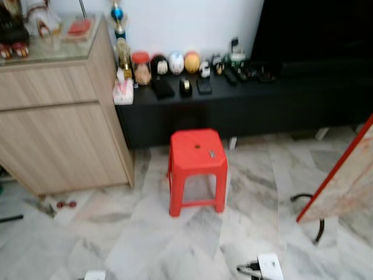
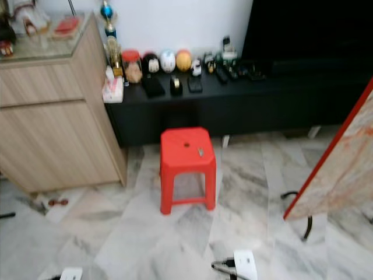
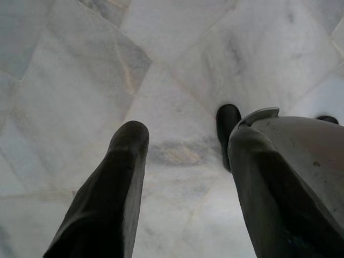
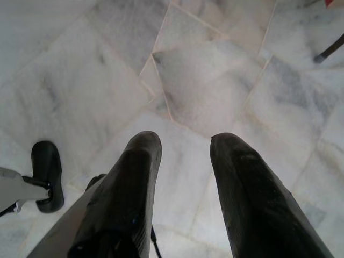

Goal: Hang keys on a hook

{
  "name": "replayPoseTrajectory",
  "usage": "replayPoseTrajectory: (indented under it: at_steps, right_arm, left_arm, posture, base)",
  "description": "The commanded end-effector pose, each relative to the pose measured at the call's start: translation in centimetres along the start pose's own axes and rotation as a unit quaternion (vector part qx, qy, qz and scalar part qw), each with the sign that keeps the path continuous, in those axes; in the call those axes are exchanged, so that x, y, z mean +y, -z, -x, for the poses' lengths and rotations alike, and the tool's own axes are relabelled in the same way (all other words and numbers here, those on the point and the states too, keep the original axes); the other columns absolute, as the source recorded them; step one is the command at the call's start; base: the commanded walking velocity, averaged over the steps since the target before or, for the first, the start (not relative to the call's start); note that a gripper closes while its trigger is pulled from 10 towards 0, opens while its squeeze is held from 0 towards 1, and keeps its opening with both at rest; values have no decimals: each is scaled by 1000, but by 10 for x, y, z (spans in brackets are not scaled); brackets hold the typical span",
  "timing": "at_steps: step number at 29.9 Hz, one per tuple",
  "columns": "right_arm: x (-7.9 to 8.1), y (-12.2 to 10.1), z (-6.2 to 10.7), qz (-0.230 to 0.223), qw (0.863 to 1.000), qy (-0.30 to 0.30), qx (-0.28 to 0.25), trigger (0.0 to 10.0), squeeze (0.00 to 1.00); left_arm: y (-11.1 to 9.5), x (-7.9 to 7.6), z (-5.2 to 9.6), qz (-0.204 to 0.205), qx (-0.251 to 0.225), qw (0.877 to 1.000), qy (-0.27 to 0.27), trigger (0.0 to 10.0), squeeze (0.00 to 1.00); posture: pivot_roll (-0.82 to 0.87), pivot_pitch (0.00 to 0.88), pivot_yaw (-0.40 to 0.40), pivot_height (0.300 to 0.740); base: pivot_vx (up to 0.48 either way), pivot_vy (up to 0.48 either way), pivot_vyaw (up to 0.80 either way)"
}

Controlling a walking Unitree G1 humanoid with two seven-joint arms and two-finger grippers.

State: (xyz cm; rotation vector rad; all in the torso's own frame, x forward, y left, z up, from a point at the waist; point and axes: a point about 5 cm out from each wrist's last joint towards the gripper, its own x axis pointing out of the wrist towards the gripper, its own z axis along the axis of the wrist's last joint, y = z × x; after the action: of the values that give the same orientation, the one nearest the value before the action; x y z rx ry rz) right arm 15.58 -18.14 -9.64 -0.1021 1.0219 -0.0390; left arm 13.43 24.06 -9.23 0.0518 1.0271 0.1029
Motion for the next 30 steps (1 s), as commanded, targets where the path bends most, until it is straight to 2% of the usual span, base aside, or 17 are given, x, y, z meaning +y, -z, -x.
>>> replayPoseTrajectory:
  at_steps: [1,7,30]
  right_arm:
    - [-3,5,1,-9,1000,7,7,10000,0]
    - [-3,5,1,-20,1000,5,10,10000,0]
    - [-3,5,1,-20,1000,6,10,10000,0]
  left_arm:
    - [3,-2,0,8,10,1000,2,10000,0]
    - [3,-3,0,4,10,1000,6,10000,0]
    - [2,-3,0,17,4,1000,14,10000,0]
  posture:
    - [-83,14,0,740]
    - [-86,19,3,740]
    - [-82,23,1,740]
  base:
    - [0,0,0]
    - [0,0,0]
    - [326,0,0]
